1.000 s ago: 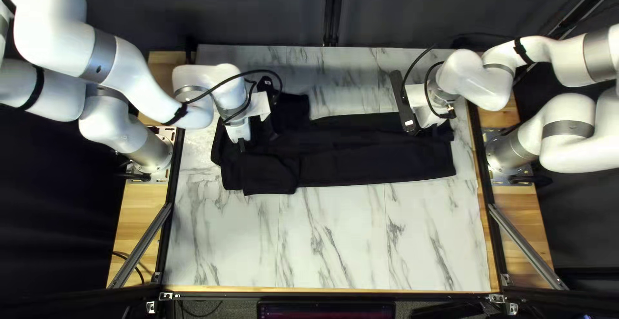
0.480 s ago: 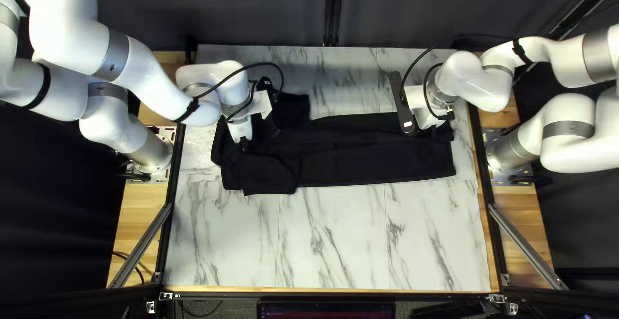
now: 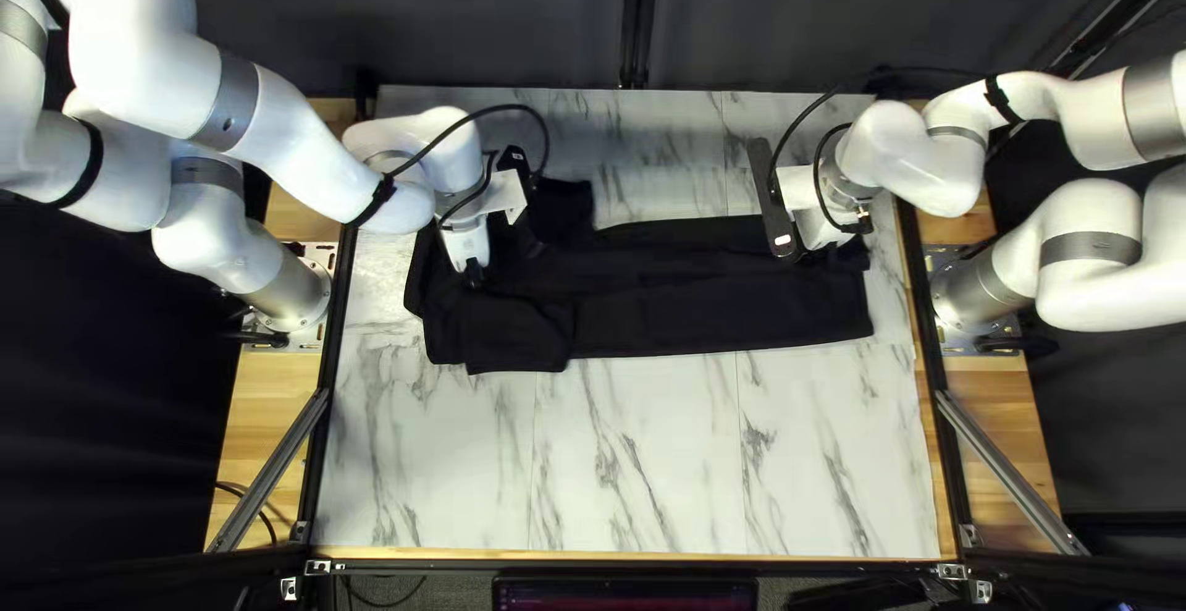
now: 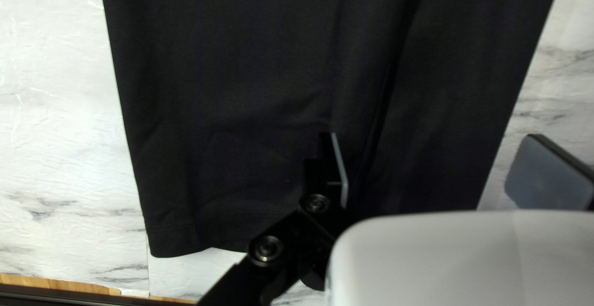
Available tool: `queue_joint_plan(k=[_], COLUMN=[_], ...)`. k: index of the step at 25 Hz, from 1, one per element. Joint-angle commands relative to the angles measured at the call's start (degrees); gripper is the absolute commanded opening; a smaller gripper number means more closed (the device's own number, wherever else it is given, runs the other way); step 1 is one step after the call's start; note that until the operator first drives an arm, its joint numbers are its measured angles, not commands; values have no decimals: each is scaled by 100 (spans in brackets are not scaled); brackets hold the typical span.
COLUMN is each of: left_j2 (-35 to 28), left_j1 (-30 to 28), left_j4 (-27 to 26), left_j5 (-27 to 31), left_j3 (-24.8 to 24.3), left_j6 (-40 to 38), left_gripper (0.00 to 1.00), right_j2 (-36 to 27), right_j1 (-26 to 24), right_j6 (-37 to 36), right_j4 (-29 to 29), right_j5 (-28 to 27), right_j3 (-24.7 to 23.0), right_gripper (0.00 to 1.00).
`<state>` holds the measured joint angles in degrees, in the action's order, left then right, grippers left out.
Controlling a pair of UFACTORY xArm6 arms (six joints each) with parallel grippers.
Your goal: Fold t-shirt
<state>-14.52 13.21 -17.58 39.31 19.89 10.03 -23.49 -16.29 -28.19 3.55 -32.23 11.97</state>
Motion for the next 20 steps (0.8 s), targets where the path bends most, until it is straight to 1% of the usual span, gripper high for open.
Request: queue_joint_plan(k=[1, 4, 5, 6, 7, 8, 9, 10, 11, 12, 16, 20], left_j2=[-82, -197, -218, -251, -251, -258, -272, -288, -299, -309, -341, -514], left_j1=[10, 32, 35, 42, 48, 53, 55, 56, 53, 51, 6, -150], left_j4=[-225, -367, -388, -425, -457, -487, -525, -556, -577, -594, -614, -530], left_j5=[-125, -180, -189, -207, -233, -254, -277, -298, -313, -325, -353, -316], left_j3=[-90, -194, -212, -240, -251, -263, -278, -296, -306, -315, -317, -363], left_j6=[284, 455, 482, 527, 566, 603, 647, 683, 710, 731, 740, 542], left_gripper=[100, 100, 98, 93, 90, 72, 50, 5, 1, 0, 0, 0], right_j2=[-54, -140, -151, -159, -160, -156, -158, -159, -167, -168, -208, -191], right_j1=[7, 4, 4, 10, 12, 16, 20, 23, 27, 29, 60, 67], right_j6=[38, 75, 84, 104, 112, 121, 130, 135, 148, 154, 227, 241], right_j4=[-19, -38, -43, -51, -55, -60, -63, -66, -70, -72, -96, -106], right_j5=[-25, -89, -100, -113, -112, -107, -104, -103, -106, -108, -154, -134], right_j3=[-31, -54, -53, -49, -50, -51, -55, -58, -65, -65, -64, -61], right_gripper=[100, 100, 100, 100, 100, 100, 100, 100, 100, 100, 100, 100])
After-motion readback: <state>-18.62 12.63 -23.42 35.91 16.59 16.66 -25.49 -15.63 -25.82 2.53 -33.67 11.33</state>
